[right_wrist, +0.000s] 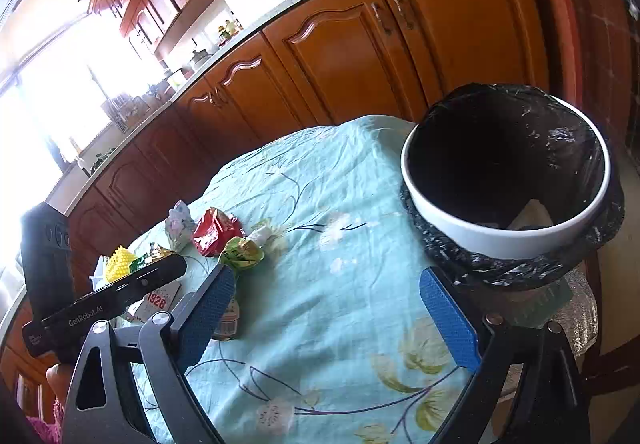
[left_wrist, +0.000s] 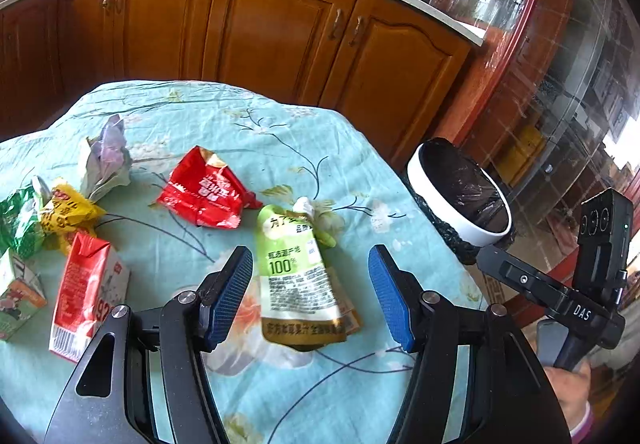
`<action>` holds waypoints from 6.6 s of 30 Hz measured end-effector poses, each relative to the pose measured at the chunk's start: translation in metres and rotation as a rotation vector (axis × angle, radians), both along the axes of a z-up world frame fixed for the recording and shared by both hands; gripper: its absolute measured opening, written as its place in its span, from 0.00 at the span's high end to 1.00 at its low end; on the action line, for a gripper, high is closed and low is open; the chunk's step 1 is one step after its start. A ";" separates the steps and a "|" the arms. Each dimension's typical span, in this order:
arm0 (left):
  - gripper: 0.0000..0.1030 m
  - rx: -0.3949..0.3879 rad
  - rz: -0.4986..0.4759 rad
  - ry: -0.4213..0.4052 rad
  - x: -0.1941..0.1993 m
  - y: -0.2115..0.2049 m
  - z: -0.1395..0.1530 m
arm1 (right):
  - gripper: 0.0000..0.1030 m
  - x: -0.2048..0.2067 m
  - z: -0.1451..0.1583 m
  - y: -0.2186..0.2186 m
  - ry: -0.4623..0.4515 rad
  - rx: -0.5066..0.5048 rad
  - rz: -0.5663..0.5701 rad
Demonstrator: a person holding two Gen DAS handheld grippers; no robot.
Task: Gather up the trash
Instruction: 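Withdraw both tools from the bin back over the table, then grasp the red juice carton with left tool while right tool grasps green pouch, then carry the red carton and green pouch in both tools over the bin, then open both tools to drop the carton and pouch into the bin, then withdraw both open tools from the bin back over the table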
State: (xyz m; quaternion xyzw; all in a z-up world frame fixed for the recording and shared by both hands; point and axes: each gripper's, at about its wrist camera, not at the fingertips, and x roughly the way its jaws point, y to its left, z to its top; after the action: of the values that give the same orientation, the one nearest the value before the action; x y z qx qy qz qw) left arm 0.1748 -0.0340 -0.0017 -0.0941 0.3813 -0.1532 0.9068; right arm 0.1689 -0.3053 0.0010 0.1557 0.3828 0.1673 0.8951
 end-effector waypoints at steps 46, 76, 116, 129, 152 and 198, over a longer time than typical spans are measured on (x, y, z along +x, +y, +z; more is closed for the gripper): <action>0.33 0.101 0.172 0.063 -0.010 0.104 -0.039 | 0.09 0.032 -0.045 0.133 0.123 -0.071 0.175; 0.72 0.054 -0.067 0.018 -0.012 0.020 -0.010 | 0.78 0.000 -0.009 0.087 0.016 -0.117 0.124; 0.72 0.116 -0.341 -0.059 0.014 -0.131 0.030 | 0.79 -0.016 0.029 -0.062 -0.065 -0.111 -0.141; 0.72 0.149 -0.432 -0.063 0.050 -0.181 0.041 | 0.79 0.007 0.036 -0.095 -0.068 -0.134 -0.192; 0.72 0.189 -0.490 0.041 0.116 -0.249 0.021 | 0.79 0.064 0.027 -0.128 -0.005 -0.200 -0.190; 0.49 0.052 -0.252 0.043 0.063 -0.144 0.012 | 0.16 0.032 0.026 -0.104 -0.070 -0.020 -0.195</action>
State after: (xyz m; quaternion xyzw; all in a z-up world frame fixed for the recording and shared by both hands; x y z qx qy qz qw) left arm 0.2377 -0.1776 0.0107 -0.0250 0.4132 -0.2541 0.8741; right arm 0.2008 -0.4097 0.0273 0.1775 0.3362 0.0807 0.9214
